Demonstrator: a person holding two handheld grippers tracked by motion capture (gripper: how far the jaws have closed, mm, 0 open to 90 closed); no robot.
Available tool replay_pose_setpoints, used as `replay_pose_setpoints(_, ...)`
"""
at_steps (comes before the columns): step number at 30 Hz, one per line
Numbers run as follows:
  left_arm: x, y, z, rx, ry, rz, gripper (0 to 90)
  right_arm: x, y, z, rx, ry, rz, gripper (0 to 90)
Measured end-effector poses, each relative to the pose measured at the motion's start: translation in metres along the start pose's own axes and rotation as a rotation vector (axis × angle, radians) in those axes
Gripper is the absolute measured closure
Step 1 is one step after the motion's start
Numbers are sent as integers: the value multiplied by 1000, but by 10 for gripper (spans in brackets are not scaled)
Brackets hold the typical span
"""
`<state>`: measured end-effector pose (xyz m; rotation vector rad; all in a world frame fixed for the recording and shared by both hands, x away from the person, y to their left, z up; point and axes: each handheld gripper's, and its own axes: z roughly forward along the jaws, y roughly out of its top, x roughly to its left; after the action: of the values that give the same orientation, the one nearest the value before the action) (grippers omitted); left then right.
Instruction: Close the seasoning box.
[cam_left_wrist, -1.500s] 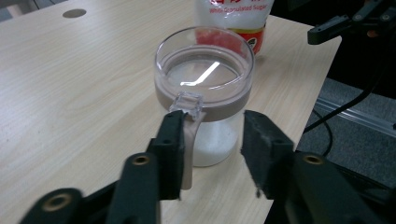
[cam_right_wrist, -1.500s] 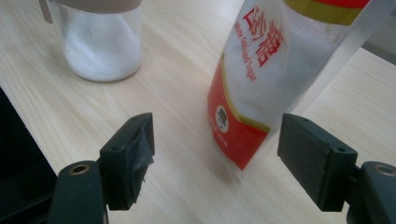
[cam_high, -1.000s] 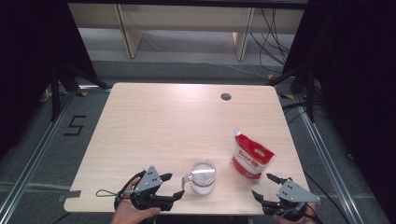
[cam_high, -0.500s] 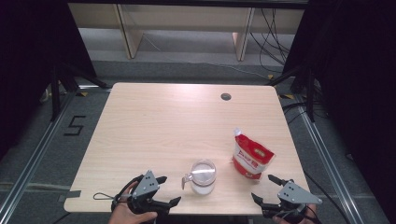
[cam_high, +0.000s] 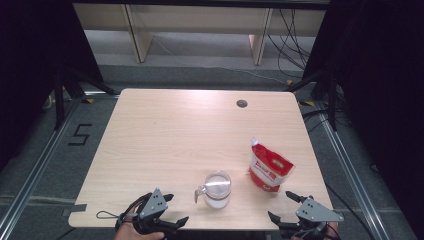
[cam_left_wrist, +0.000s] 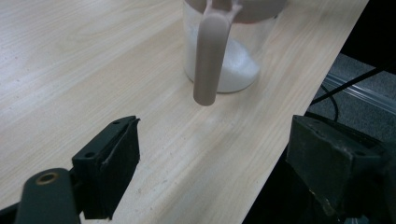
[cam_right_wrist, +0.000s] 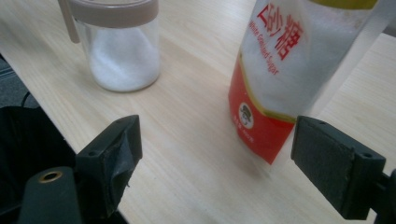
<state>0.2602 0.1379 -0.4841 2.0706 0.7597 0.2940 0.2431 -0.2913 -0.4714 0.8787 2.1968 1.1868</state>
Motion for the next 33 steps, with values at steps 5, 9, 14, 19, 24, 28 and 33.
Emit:
replay_pose_setpoints(5, 0, -6, 1, 6, 3, 0, 167, 3, -1, 0, 5, 14, -8, 175)
replay_pose_setpoints(9, -1, -10, 2, 4, -2, -10, 167, 5, -4, 0, 16, 10, -10, 179)
replay_pose_setpoints(14, -1, -14, 1, -4, 12, -24, 167, 7, -7, 0, 24, 17, 5, 179)
replay_pose_setpoints(19, 1, -15, 0, -4, 15, -13, 167, 9, -10, 1, 41, 9, 15, 179)
replay_pose_setpoints(24, 1, -16, 0, 8, 8, -7, 167, 8, -11, 1, 42, 12, 3, 178)
replay_pose_setpoints(28, 2, -15, 0, 14, 14, 3, 167, 7, -12, 0, 41, 5, 7, 173)
replay_pose_setpoints(33, 0, -16, 1, -7, 12, -30, 167, 8, -13, 0, 51, 4, 31, 172)
